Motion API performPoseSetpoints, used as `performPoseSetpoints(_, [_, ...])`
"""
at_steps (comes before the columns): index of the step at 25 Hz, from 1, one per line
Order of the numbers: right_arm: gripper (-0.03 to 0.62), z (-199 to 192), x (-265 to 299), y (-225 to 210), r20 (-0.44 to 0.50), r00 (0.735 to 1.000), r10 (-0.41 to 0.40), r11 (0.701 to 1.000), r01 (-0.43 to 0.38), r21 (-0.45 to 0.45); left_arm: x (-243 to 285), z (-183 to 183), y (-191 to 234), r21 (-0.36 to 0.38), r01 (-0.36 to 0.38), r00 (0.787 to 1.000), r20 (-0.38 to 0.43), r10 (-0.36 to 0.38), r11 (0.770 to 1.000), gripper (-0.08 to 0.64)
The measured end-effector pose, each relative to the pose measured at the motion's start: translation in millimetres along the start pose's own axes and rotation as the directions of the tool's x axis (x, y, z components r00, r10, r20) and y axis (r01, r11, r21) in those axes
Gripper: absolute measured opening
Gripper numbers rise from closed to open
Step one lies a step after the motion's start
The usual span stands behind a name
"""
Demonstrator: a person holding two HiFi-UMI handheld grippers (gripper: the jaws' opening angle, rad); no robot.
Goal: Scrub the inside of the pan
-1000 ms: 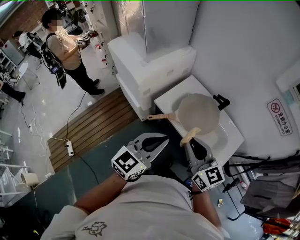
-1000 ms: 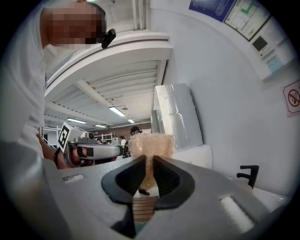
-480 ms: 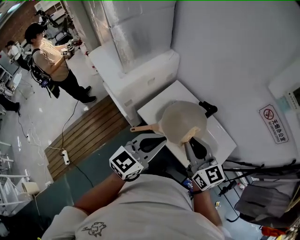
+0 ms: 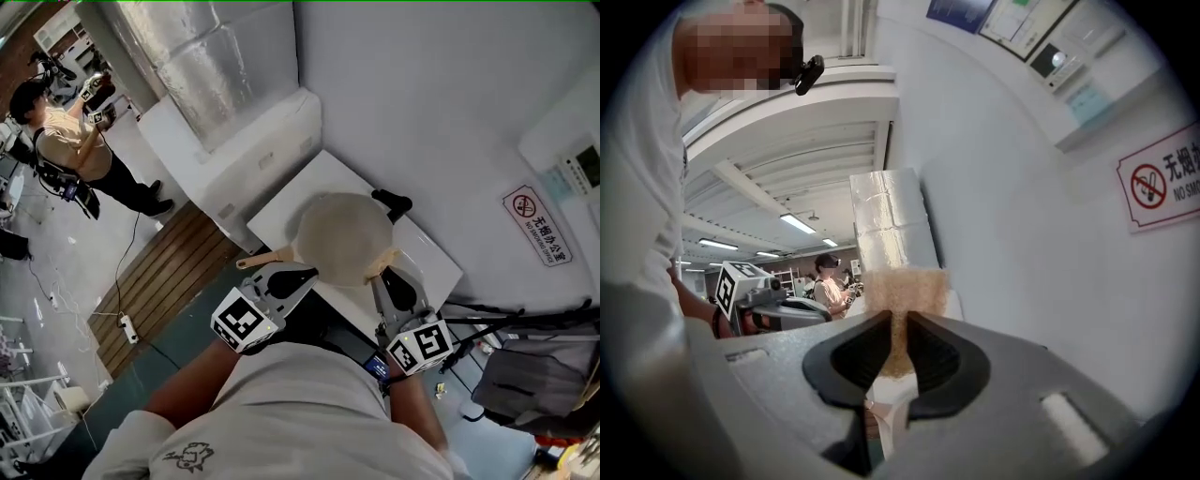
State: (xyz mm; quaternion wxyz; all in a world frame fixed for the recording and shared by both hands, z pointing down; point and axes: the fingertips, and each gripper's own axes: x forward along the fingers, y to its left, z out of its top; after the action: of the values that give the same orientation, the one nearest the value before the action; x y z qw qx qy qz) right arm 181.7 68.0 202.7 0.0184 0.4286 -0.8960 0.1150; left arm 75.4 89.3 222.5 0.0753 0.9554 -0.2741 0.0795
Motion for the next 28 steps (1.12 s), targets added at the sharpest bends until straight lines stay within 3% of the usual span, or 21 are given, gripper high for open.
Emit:
performPoseSetpoints(6, [0.054,-4,9,-14,-0.018,0.999,-0.044,0.999,0.044,0.003,15,-12,14,-0.035,0.051,0.998,-0.040,-0.052,0.998,-0.002])
performPoseSetpoints(17, [0.057,-46,58,-45,-0.103,0.990,-0.096,0.993,0.103,0.062,22,-64,73,-0.067,0.044,0.985,-0.161,-0.055,0.997,0.000])
performPoseSetpoints(28, [0.057,-99,113,-73,-0.210,0.967,-0.143,0.981,0.167,0.103,22,-141,120,-0.039,0.069,0.945,-0.317,-0.078,0.997,0.015])
